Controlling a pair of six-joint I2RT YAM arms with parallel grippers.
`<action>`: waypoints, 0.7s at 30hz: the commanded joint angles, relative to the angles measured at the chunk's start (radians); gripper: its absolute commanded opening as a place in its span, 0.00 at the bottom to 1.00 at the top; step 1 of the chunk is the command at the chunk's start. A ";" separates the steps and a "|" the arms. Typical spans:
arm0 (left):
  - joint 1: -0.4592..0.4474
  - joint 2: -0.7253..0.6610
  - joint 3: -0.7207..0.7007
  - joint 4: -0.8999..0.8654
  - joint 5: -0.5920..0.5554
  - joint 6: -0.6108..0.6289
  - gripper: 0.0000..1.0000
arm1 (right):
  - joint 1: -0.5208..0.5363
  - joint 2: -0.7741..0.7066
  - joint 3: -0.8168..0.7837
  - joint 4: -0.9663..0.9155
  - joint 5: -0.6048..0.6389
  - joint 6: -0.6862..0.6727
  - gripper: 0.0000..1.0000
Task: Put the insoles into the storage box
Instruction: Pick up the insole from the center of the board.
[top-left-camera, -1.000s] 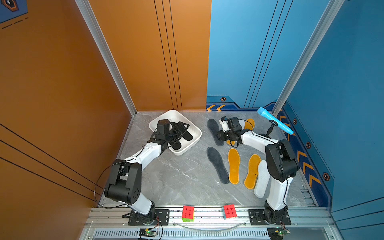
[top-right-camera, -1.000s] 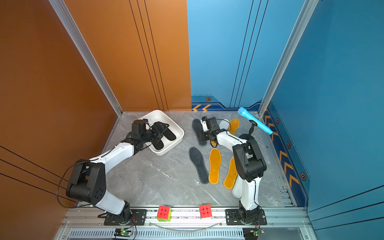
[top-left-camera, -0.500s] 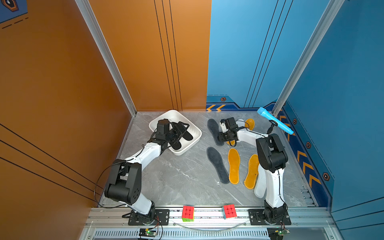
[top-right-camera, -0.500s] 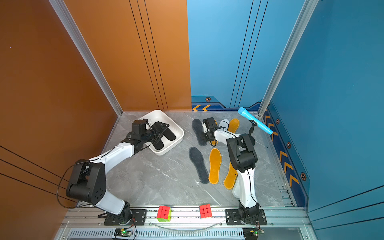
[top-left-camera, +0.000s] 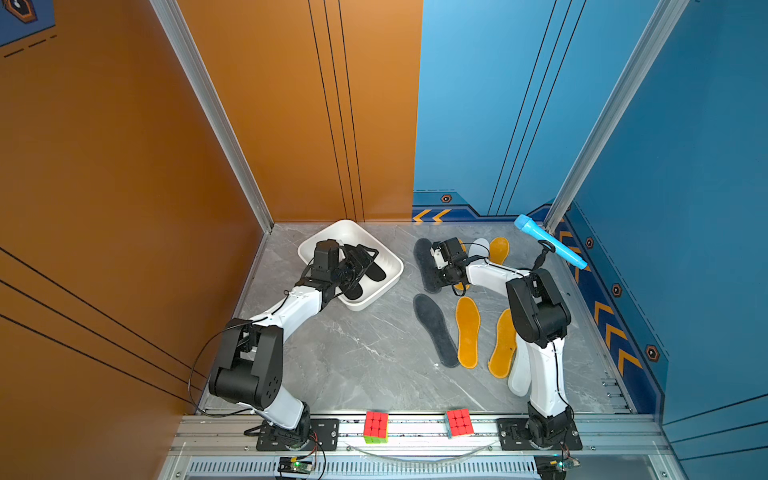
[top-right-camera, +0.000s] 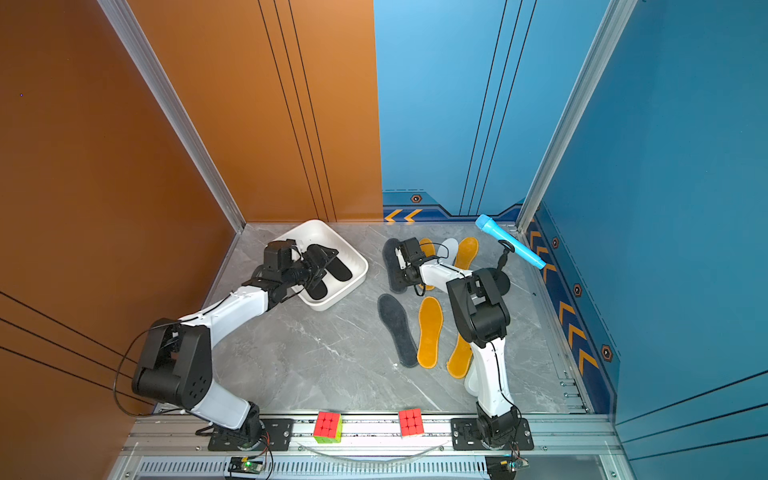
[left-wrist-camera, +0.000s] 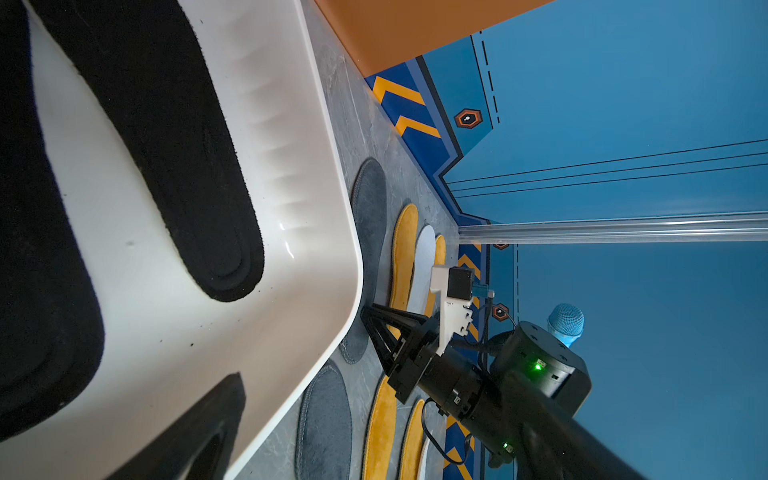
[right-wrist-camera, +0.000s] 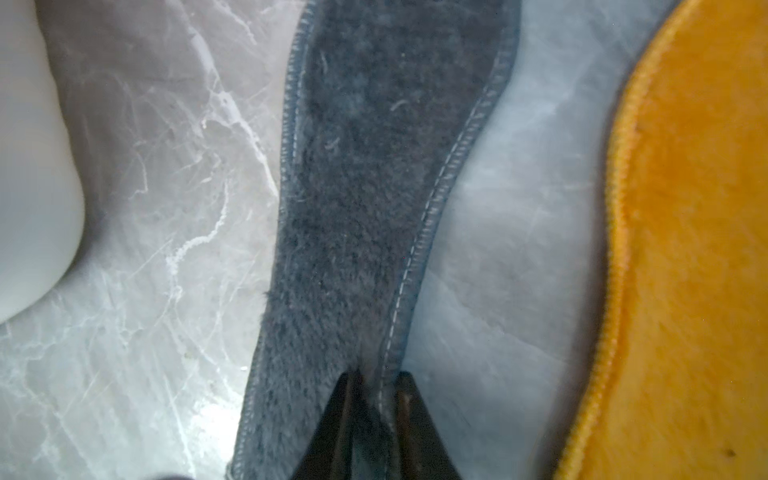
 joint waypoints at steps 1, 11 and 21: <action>0.003 -0.030 -0.017 0.011 0.018 -0.002 0.98 | 0.010 0.053 -0.034 -0.111 0.033 -0.009 0.10; 0.004 -0.047 -0.029 0.011 0.015 0.002 0.98 | -0.010 -0.062 -0.122 0.043 -0.060 -0.034 0.00; -0.008 -0.071 -0.029 0.016 0.011 0.040 0.98 | -0.008 -0.317 -0.147 0.172 -0.199 -0.043 0.00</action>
